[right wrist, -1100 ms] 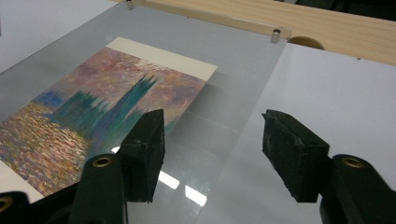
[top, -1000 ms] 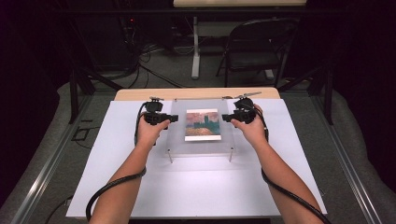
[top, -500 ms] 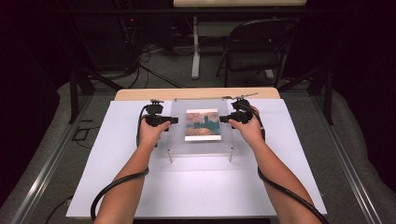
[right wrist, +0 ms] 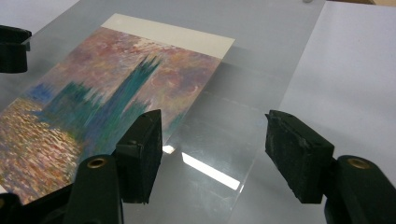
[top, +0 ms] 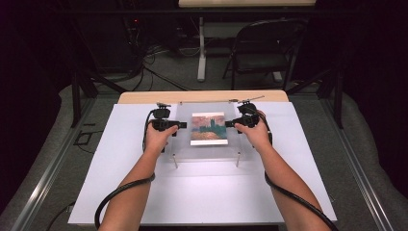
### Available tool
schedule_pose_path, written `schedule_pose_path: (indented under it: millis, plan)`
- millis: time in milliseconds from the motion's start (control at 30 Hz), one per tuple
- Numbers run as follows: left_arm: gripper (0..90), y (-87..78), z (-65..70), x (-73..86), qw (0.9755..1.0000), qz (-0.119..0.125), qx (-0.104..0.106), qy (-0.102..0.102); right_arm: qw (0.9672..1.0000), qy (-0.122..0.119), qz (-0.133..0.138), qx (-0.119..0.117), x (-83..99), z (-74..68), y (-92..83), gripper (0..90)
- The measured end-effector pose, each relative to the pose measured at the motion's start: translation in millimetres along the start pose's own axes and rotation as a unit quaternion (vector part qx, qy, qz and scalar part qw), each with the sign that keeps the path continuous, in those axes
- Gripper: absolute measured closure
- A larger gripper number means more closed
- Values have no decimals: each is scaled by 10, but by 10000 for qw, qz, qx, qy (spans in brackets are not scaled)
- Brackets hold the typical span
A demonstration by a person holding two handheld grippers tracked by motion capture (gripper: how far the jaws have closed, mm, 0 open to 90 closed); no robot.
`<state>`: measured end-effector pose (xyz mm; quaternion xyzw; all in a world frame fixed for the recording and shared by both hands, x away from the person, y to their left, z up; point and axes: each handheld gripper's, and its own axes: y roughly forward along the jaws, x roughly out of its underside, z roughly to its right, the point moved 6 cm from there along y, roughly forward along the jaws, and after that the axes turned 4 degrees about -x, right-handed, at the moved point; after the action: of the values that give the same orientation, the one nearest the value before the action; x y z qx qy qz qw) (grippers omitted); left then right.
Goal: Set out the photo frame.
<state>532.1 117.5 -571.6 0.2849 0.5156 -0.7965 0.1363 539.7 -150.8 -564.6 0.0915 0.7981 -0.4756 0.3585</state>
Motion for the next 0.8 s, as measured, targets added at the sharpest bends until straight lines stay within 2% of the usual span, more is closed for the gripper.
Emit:
schedule_pose_path:
  millis: [400,667,800]
  plan:
    - [293,34,0,16,9997,-77,153,-199,9986,452,35,-255,41,55,33,336]
    - [267,59,1,12,9995,-102,162,-250,9982,519,32,-297,35,63,73,295]
    - [267,64,8,29,9986,-178,336,-371,9980,548,41,-306,29,70,84,292]
